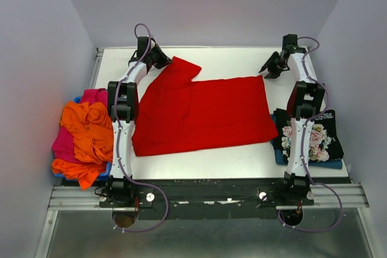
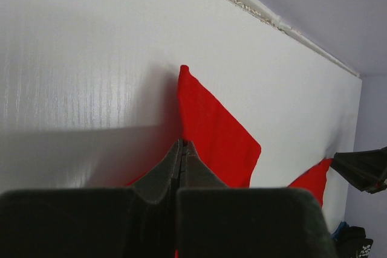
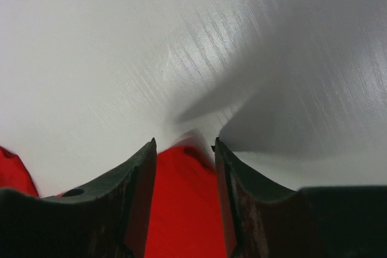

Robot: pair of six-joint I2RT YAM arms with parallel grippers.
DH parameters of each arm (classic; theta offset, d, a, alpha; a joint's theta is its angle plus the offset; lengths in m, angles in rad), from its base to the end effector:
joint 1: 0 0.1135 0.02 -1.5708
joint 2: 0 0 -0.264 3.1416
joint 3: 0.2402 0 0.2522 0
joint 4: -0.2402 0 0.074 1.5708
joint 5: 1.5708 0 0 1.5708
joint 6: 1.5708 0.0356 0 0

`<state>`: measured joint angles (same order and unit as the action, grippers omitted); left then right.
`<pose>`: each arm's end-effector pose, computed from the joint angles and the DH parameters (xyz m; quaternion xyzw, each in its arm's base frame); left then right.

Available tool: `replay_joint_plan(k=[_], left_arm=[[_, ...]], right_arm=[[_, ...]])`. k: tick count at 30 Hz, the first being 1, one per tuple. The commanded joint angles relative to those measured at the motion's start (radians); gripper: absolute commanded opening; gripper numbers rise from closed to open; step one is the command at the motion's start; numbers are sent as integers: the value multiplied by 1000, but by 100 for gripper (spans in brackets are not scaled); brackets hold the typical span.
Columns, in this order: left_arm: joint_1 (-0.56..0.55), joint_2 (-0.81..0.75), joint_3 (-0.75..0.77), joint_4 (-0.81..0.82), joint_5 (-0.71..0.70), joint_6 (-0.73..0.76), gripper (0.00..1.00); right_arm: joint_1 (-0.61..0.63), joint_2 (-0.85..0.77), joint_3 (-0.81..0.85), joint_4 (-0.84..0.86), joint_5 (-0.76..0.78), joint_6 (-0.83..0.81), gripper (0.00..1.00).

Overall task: Fold and stack the t-shirts
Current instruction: Grap the side of the flattened tshirt furthest away from the robot with both arms

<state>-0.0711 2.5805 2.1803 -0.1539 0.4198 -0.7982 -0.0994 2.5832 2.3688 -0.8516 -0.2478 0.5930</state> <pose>0.5806 -0.0559 0.1578 -0.2090 0.8346 -0.3656 0.3551 0.5467 -0.0457 0.1649 0.2970 0.9144 0.1766 0.2111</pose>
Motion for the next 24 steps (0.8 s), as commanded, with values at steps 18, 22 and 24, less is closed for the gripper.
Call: replay_joint_plan(k=[18,22,24], left_arm=[[21,-75,-39,96,50,-30,0],[21,-94,-59,115,60,-38,0],[21,-106,-68,125,60,-35,0]], right_arm=[[-23,-95,-129,85,-36,24,1],[-36,-130,-149,105,-60,28,1],[-36,-138,-151,105,-82,30,1]])
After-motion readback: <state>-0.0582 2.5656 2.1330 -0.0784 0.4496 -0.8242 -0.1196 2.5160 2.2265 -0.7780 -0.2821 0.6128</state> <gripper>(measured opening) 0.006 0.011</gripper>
